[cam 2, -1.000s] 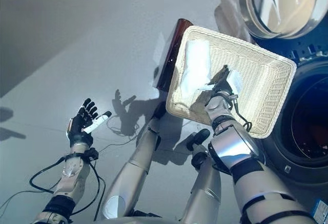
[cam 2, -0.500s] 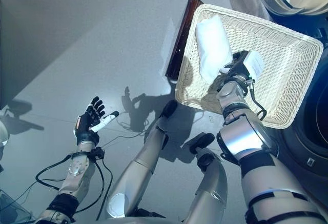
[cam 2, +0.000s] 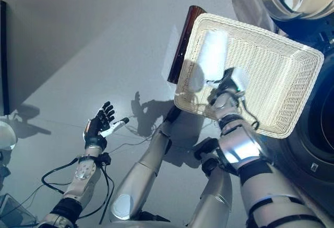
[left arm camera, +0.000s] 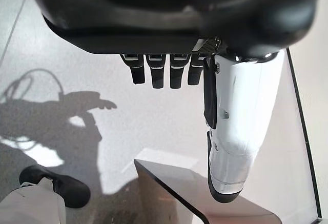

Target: Pick up the clothes and place them into the washing machine

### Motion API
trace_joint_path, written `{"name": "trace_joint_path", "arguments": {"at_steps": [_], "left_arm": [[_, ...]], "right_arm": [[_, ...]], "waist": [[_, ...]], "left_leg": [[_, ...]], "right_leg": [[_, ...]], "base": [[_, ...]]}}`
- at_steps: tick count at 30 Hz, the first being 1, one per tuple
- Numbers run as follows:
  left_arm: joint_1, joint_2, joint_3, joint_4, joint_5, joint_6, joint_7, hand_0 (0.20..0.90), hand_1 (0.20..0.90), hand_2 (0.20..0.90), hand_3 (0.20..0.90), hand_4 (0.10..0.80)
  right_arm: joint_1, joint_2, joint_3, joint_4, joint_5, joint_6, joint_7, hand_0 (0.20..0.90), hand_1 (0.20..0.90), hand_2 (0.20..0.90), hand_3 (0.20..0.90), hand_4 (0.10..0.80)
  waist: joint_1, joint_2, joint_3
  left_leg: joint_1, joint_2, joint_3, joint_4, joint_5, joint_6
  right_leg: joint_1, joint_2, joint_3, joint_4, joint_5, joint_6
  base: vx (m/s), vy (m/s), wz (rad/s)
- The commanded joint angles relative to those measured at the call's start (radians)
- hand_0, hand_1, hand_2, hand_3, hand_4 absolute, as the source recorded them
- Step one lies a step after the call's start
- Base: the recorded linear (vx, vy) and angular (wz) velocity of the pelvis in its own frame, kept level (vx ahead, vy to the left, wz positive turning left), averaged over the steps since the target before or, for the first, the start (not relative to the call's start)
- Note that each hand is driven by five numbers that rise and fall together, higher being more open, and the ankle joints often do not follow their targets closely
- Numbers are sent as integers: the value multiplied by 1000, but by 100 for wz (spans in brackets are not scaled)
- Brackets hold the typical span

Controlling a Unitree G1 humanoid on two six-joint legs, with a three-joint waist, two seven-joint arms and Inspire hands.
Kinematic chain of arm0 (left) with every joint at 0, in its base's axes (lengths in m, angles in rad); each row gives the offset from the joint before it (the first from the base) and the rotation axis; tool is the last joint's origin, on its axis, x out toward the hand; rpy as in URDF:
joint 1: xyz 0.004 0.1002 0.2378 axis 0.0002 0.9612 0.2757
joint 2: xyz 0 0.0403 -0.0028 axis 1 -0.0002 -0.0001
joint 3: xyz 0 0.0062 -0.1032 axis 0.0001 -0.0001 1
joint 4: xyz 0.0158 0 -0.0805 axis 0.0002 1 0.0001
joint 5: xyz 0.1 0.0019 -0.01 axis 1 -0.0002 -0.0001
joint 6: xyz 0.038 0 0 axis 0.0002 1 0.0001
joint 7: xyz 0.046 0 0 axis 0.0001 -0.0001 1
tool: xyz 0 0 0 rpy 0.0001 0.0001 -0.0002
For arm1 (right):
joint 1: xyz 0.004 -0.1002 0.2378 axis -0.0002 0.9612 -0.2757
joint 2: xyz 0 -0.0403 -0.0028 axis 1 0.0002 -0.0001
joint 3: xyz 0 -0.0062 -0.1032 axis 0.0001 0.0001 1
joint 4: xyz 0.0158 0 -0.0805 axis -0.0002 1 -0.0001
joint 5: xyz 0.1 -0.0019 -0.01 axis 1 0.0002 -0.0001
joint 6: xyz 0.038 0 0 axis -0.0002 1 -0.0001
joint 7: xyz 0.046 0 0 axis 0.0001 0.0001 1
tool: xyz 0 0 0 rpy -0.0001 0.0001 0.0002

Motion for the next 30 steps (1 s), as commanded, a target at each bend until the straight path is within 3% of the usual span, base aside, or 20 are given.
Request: {"name": "trace_joint_path", "arguments": {"at_steps": [1, 14, 30], "left_arm": [[53, 44, -12, -13, 22, -58, -3, 900, 900, 900, 900, 800], [92, 55, 0, 90, 31, -38, -34, 900, 900, 900, 900, 800], [89, 91, 58, 92, 17, -46, -9, 900, 900, 900, 900, 800]], "right_arm": [[54, -29, -11, -42, -20, -57, -17, 900, 900, 900, 900, 800], [151, -7, -27, -66, -14, -83, 1, 900, 900, 900, 900, 800], [61, 40, -21, -95, 45, -108, -21, 900, 900, 900, 900, 800]], "waist": [[14, 19, -28], [-30, -19, -94], [-38, -64, -83]], "left_leg": [[-8, -32, 80, -43, -32, -2], [118, -20, 88, -99, -23, 0], [98, -13, 85, -51, -54, -1]], "right_leg": [[85, 15, 51, -166, 93, 35], [215, 29, 66, -275, 135, 43], [214, 35, 64, -256, 121, 46]], "base": [[9, -18, -3], [13, -14, -5], [11, -3, -1]]}}
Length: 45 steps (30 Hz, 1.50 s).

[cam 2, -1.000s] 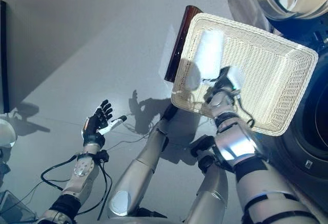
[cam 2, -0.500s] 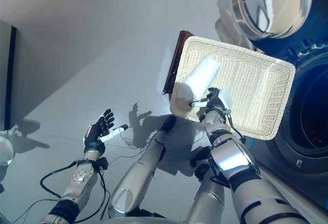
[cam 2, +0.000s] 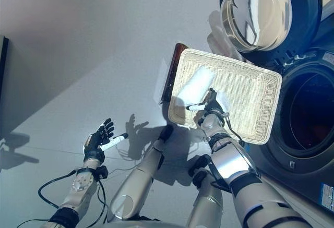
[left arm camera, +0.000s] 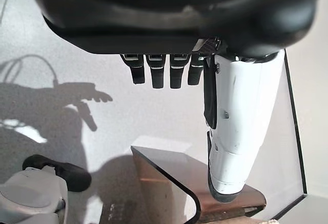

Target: Pick up the clothes and place them into the washing machine

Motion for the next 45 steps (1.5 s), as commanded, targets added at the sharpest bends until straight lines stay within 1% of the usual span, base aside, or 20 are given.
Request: {"name": "trace_joint_path", "arguments": {"at_steps": [1, 5, 6, 8, 11, 14, 17, 20, 21, 22, 23, 24, 27, 34, 39, 42, 45], "left_arm": [[28, 81, 58, -21, -1, -56, 32, 900, 900, 900, 900, 800], [13, 90, 66, -24, -13, -60, 44, 900, 900, 900, 900, 800], [10, 90, 61, -32, -15, -61, 45, 900, 900, 900, 900, 800], [8, 93, 57, -62, -17, -62, 48, 900, 900, 900, 900, 800], [-1, 94, 45, -116, -22, -68, 46, 900, 900, 900, 900, 800], [-16, 97, 35, -140, -11, -75, 55, 900, 900, 900, 900, 800], [-26, 88, 36, -176, -13, -78, 70, 900, 900, 900, 900, 800], [-21, 78, 29, -182, -12, -80, 76, 900, 900, 900, 900, 800], [-23, 75, 24, -184, -13, -79, 75, 900, 900, 900, 900, 800], [-20, 72, 18, -189, -11, -79, 75, 900, 900, 900, 900, 800], [-15, 69, 11, -204, -9, -78, 73, 900, 900, 900, 900, 800], [-15, 66, 8, -204, -8, -79, 73, 900, 900, 900, 900, 800], [-9, 70, 4, -202, -5, -82, 71, 900, 900, 900, 900, 800], [5, 65, -21, -189, 0, -82, 55, 900, 900, 900, 900, 800], [15, 57, -34, -167, 12, -71, 39, 900, 900, 900, 900, 800], [20, 55, -41, -167, 17, -70, 35, 900, 900, 900, 900, 800], [36, 49, -54, -157, 29, -61, 24, 900, 900, 900, 900, 800]], "right_arm": [[-70, -30, -4, -70, 47, -72, -56, 900, 900, 900, 900, 800], [-125, -40, -33, -35, 80, -66, -83, 900, 900, 900, 900, 800], [-142, -50, -39, -18, 81, -59, -94, 900, 900, 900, 900, 800], [-175, -65, -47, 9, 83, -49, -105, 900, 900, 900, 900, 800], [-221, -120, -54, 35, 85, -37, -117, 900, 900, 900, 900, 800], [-260, -166, -42, 46, 75, -24, -121, 900, 900, 900, 900, 800], [-305, -175, -8, 67, 36, -1, -123, 900, 900, 900, 900, 800], [-312, -173, -3, 76, 19, 10, -123, 900, 900, 900, 900, 800], [-316, -175, -2, 80, 17, 12, -122, 620, 620, 620, 620, 600], [-321, -177, 0, 85, 10, 17, -119, 480, 480, 480, 480, 500], [-321, -181, -2, 89, 6, 20, -119, 274, 274, 274, 274, 353], [-322, -182, -3, 90, 3, 23, -120, 200, 200, 200, 200, 300], [-330, -192, -3, 96, -11, 33, -116, 200, 200, 200, 200, 300], [-273, -241, -8, 91, -51, 52, -114, 200, 200, 200, 200, 300], [-180, -287, -14, 90, -101, 67, -110, 200, 200, 200, 200, 300], [-157, -300, -17, 88, -115, 69, -112, 200, 200, 200, 200, 300], [-107, -322, -52, 92, -112, 69, -119, 200, 200, 200, 200, 300]], "waist": [[5, -22, 5], [19, -22, 20], [24, -16, 26], [39, -3, 40], [61, 31, 57], [68, 64, 72], [79, 85, 94], [83, 92, 106], [86, 96, 109], [87, 103, 112], [88, 110, 111], [88, 116, 111], [88, 128, 109], [83, 144, 104], [73, 153, 87], [70, 157, 80], [56, 166, 62]], "left_leg": [[-62, -25, 51, 48, -85, -16], [-85, -31, 49, 69, -92, -17], [-97, -35, 50, 78, -94, -17], [-119, -43, 45, 98, -98, -15], [-170, -64, 41, 158, -116, -11], [-221, -80, 43, 208, -130, -7], [-273, -89, 47, 240, -130, -6], [-287, -90, 48, 252, -130, -4], [-292, -91, 49, 253, -129, -4], [-298, -94, 48, 257, -129, -2], [-303, -97, 46, 256, -129, 0], [-303, -99, 46, 251, -127, 1], [-297, -97, 49, 237, -122, 3], [-285, -91, 65, 227, -115, 8], [-260, -85, 74, 210, -108, 9], [-251, -83, 80, 204, -106, 9], [-230, -76, 88, 186, -99, 8]], "right_leg": [[63, 12, 36, -133, 61, 24], [60, 7, 25, -118, 51, 25], [54, 3, 19, -108, 46, 26], [36, -3, 13, -75, 30, 27], [-14, -22, 8, 5, -2, 26], [-73, -38, 9, 84, -35, 17], [-134, -47, 11, 142, -52, 12], [-153, -49, 12, 155, -55, 12], [-159, -53, 12, 159, -57, 11], [-169, -58, 10, 169, -57, 11], [-177, -62, 11, 176, -61, 11], [-182, -63, 13, 180, -63, 10], [-188, -65, 19, 180, -64, 8], [-188, -70, 37, 174, -48, 8], [-174, -72, 54, 164, -42, 8], [-166, -72, 59, 155, -37, 6], [-150, -71, 71, 133, -25, 8]], "base": [[38, 2, 6], [28, 12, 9], [10, 25, 11], [-2, 32, 9], [-13, 51, 14], [-21, 61, 32], [-24, 50, 29], [-14, 21, 10], [-20, 12, -6], [-23, 21, -7], [-26, 33, -8], [-26, 40, -3], [-30, 40, -1], [-25, 25, -3], [-17, 8, -6], [-21, -3, -5], [-13, -11, -12]]}}
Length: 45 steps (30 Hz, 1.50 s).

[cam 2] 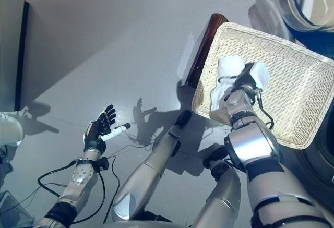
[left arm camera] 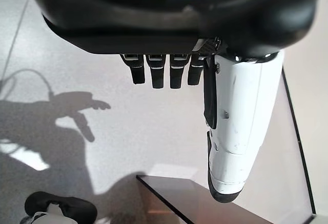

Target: Pick up the clothes and place them into the washing machine

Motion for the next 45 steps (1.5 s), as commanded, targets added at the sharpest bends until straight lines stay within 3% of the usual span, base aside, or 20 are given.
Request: {"name": "trace_joint_path", "arguments": {"at_steps": [1, 6, 11, 13, 15, 16, 17, 20, 24, 28, 40, 45], "left_arm": [[52, 8, -2, -8, 28, -54, -7, 900, 900, 900, 900, 800], [76, -2, -14, 66, 27, -39, -25, 900, 900, 900, 900, 800], [105, -8, -11, 111, 25, -27, -44, 900, 900, 900, 900, 800], [117, -11, -13, 142, 28, -18, -55, 900, 900, 900, 900, 800], [122, -13, -18, 195, 33, -10, -62, 900, 900, 900, 900, 800], [123, -11, -18, 195, 33, -10, -62, 900, 900, 900, 900, 800], [118, -18, -41, 243, 39, -10, -63, 900, 900, 900, 900, 800], [127, -26, -72, 266, 39, -8, -70, 900, 900, 900, 900, 800], [144, -78, -136, 356, -4, -14, -80, 900, 900, 900, 900, 800], [155, -100, -165, 380, -30, -16, -88, 900, 900, 900, 900, 800], [160, -126, -226, 387, -31, -24, -86, 900, 900, 900, 900, 800], [171, -110, -237, 336, -43, -38, -97, 900, 900, 900, 900, 800]], "right_arm": [[55, -119, -6, 0, -18, 14, -35, 200, 200, 200, 200, 300], [133, -160, -151, -21, 155, -44, -26, 200, 200, 200, 200, 300], [168, -185, -218, -30, 257, -80, 4, 200, 200, 200, 200, 300], [191, -177, -279, -51, 367, -119, 30, 200, 200, 200, 200, 300], [226, -149, -377, -111, 595, -204, 78, 200, 200, 200, 200, 300], [230, -148, -378, -113, 599, -205, 80, 200, 200, 200, 200, 300], [256, -85, -463, -211, 825, -307, 117, 200, 200, 200, 200, 300], [286, -15, -488, -265, 931, -356, 158, 200, 200, 200, 200, 300], [335, 155, -580, -517, 1165, -501, 229, 200, 200, 200, 200, 300], [329, 194, -628, -555, 1228, -553, 236, 200, 200, 200, 200, 300], [195, 78, -694, -497, 1249, -600, 182, 200, 200, 200, 200, 300], [61, -114, -670, -507, 1163, -604, 99, 200, 200, 200, 200, 300]], "waist": [[-2, 88, -15], [-35, 97, -54], [-60, 109, -83], [-78, 113, -95], [-109, 121, -109], [-108, 120, -109], [-139, 131, -109], [-159, 139, -113], [-197, 167, -115], [-204, 189, -123], [-201, 257, -169], [-182, 302, -196]], "left_leg": [[-25, 0, 50, -14, -65, -29], [36, 14, 80, -56, -59, -29], [92, 35, 109, -89, -56, -30], [120, 45, 123, -102, -58, -29], [155, 59, 141, -125, -57, -33], [158, 60, 142, -128, -56, -33], [171, 74, 162, -162, -15, -31], [197, 80, 177, -190, -8, -34], [238, 89, 190, -217, -6, -31], [261, 85, 189, -242, -4, -27], [315, 83, 185, -339, 13, -31], [324, 77, 189, -378, 30, -37]], "right_leg": [[42, 22, 18, -99, 55, -3], [95, 35, 46, -161, 73, 1], [145, 50, 69, -229, 97, 6], [167, 57, 82, -256, 105, 9], [192, 67, 101, -294, 115, 13], [194, 68, 102, -296, 116, 13], [198, 82, 109, -336, 154, 10], [214, 95, 125, -369, 162, 10], [228, 121, 162, -395, 163, 9], [236, 130, 179, -404, 159, 8], [221, 142, 226, -431, 164, 9], [213, 128, 237, -450, 172, 15]], "base": [[-13, -11, -8], [8, 15, -8], [22, 30, -20], [69, 33, -41], [71, 31, -53], [-49, 71, -52], [-62, 56, -46], [12, 36, -52], [63, 20, -38], [57, 7, -37], [44, 11, -9], [23, 16, -8]]}}
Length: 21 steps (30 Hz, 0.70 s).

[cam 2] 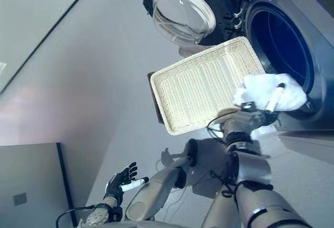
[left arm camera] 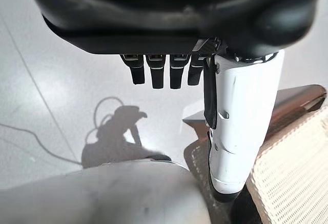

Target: Pick up the clothes and place them into the washing machine

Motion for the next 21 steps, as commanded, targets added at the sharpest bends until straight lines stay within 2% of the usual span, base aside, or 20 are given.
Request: {"name": "trace_joint_path", "arguments": {"at_steps": [1, 2, 3, 5, 7, 12, 21], "left_arm": [[6, 51, -20, -52, -17, -60, 5, 900, 900, 900, 900, 800], [5, 62, -20, -69, -19, -61, 3, 900, 900, 900, 900, 800], [7, 72, -20, -87, -28, -62, -2, 900, 900, 900, 900, 800], [15, 94, -14, -97, -47, -64, -9, 900, 900, 900, 900, 800], [15, 101, -5, -101, -87, -59, -16, 900, 900, 900, 900, 800], [8, 68, 9, -65, -122, -65, -20, 900, 900, 900, 900, 800], [8, 59, -9, -78, -95, -61, -40, 900, 900, 900, 900, 800]], "right_arm": [[-201, -233, 96, -99, -151, -71, -45, 200, 200, 200, 200, 300], [-252, -299, 134, -101, -184, -63, -66, 480, 480, 480, 480, 500], [-295, -336, 173, -110, -203, -60, -80, 900, 900, 900, 900, 800], [-372, -402, 253, -139, -213, -49, -61, 900, 900, 900, 900, 800], [-402, -391, 317, -210, -224, -49, -53, 900, 900, 900, 900, 800], [-389, -330, 297, -127, -222, -11, -36, 900, 900, 900, 900, 800], [-313, -258, 231, -51, -152, -6, 21, 900, 900, 900, 900, 800]], "waist": [[11, 43, -24], [20, 55, -31], [26, 64, -37], [32, 68, -48], [23, 72, -55], [3, 65, -59], [6, 84, -80]], "left_leg": [[-57, 6, -79, 15, -42, -84], [-57, 1, -79, 7, -38, -85], [-57, -1, -76, 4, -36, -87], [-56, -4, -70, -4, -32, -89], [-57, -5, -55, -17, -29, -89], [-59, -11, -30, -1, -45, -86], [-52, -17, -40, -1, -46, -86]], "right_leg": [[77, 24, -31, -99, -37, -37], [71, 19, -27, -100, -35, -35], [62, 16, -23, -98, -31, -33], [47, 13, -8, -97, -23, -30], [30, 18, 11, -99, -16, -29], [28, 24, 37, -110, -3, -29], [55, 13, 24, -119, -8, -32]], "base": [[19, 34, 2], [20, 55, 4], [22, 78, 6], [29, 74, 3], [40, 67, -10], [15, 43, -16], [-2, 2, -2]]}}
